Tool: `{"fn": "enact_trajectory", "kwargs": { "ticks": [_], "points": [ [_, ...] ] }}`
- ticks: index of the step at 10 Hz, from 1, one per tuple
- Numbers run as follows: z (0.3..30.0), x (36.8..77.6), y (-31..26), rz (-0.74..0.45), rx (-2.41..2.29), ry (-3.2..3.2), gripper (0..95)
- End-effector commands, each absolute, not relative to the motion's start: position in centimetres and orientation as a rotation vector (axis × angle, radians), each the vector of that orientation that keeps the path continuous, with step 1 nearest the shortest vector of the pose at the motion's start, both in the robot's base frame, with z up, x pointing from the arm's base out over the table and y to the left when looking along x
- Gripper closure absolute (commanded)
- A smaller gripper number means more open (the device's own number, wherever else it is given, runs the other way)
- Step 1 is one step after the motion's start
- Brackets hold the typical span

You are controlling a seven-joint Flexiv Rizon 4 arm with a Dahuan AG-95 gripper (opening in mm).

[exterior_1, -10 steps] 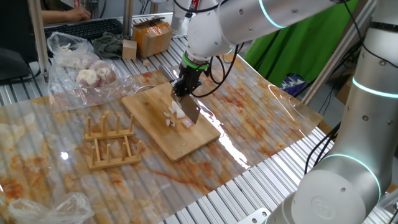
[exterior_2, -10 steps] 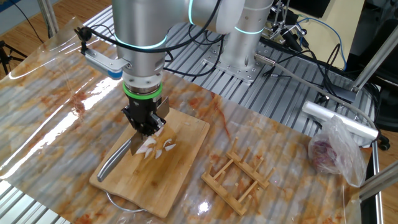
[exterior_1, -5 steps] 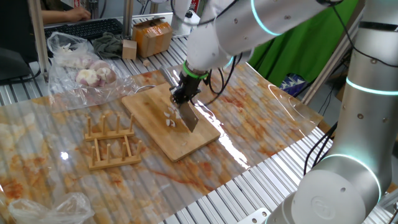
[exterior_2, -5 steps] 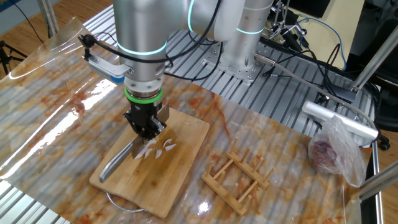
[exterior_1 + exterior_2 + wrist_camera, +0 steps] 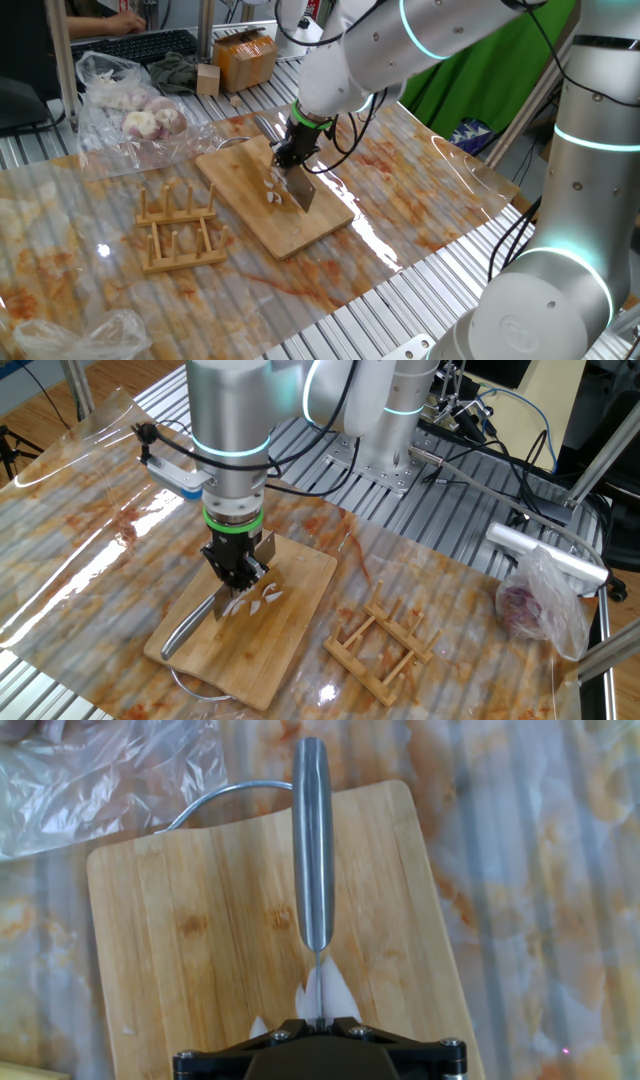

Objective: Chop the onions

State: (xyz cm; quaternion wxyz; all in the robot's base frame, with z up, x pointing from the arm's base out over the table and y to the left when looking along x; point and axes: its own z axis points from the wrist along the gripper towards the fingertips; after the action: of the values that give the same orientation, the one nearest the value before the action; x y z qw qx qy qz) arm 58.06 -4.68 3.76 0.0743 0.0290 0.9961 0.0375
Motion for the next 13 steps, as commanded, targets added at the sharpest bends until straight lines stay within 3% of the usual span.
{"fn": "enact_trajectory", "kwargs": {
  "ticks": [1, 7, 13],
  "points": [
    [3.7, 58.0, -4.5, 0.132, 0.124, 2.982, 95.0],
    [3.2, 57.8, -4.4, 0.141, 0.149, 2.933, 95.0],
    [5.2, 58.2, -4.2, 0.112, 0.158, 2.967, 95.0]
  ]
}}
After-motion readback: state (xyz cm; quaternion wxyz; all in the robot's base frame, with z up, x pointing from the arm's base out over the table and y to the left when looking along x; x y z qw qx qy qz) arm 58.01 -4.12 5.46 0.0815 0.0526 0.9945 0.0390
